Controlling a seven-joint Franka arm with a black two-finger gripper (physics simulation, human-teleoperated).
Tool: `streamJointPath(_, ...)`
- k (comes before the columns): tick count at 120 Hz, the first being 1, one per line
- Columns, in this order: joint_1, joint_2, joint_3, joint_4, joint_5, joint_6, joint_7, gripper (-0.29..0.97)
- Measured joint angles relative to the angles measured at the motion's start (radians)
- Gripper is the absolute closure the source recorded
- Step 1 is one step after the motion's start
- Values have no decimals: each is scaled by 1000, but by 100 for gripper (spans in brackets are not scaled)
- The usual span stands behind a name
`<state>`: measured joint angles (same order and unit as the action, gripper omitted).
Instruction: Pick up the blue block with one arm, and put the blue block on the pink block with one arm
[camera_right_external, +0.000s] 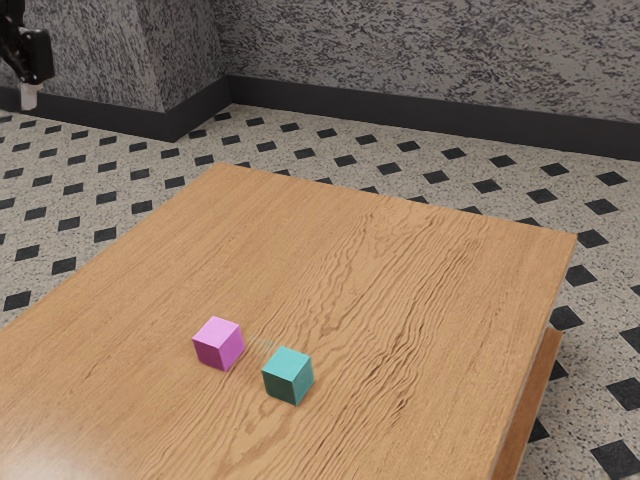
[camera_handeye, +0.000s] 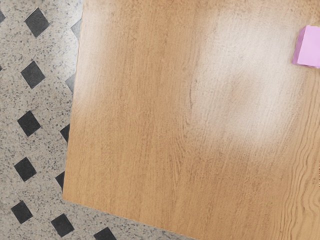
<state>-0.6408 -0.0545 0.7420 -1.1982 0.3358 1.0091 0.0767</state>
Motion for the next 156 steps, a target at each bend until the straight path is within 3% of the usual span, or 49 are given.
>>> streamJointPath(30,-172,51,-29,-41,-34,160,14,0)
streamJointPath(48,-88,-4,-223,-277,-54,277,20,0)
streamJointPath(57,19,-22,-261,-387,-66,357,23,0)
streamJointPath(66,121,-26,-270,-477,-73,438,25,0)
streamJointPath(75,143,-28,-271,-594,-84,532,25,0)
streamJointPath(96,112,-26,-279,-784,-132,732,21,0)
streamJointPath(156,-56,50,-280,-1014,-369,1104,-102,0)
